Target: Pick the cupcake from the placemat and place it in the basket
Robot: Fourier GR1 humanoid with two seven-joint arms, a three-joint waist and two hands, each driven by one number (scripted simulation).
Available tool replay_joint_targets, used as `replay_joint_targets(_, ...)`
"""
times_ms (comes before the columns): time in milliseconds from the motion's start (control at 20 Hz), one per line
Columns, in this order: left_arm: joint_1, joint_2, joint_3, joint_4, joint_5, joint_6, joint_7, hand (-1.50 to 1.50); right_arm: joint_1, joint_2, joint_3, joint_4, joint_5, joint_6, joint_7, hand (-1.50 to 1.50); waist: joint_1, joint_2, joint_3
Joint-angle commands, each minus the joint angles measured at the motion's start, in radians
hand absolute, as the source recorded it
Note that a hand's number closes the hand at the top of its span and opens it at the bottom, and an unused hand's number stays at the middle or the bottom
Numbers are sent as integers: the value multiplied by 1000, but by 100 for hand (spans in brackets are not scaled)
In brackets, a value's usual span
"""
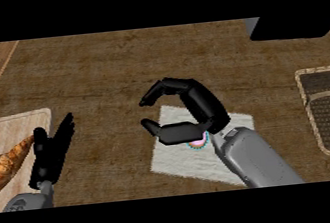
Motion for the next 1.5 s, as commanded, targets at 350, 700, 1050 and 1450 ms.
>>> replay_joint_targets(350, 133, -36, -22, -1, 17, 1, 29, 0, -263, -135, 224, 106, 513, -318, 420, -150, -56, -31, -10)
replay_joint_targets(700, 163, 10, 25, -21, 50, -39, 32, 0, -474, -316, 224, -90, 524, 41, 795, -150, -86, -28, -5)
replay_joint_targets(1050, 206, 15, 22, -66, 35, -29, 22, 0, -606, -416, 140, -231, 216, 474, 1057, -150, -82, -25, -4)
replay_joint_targets(1450, 192, -22, 13, -73, 20, -9, 36, 0, -654, -542, 65, -284, -47, 676, 1236, -150, -72, -10, -3)
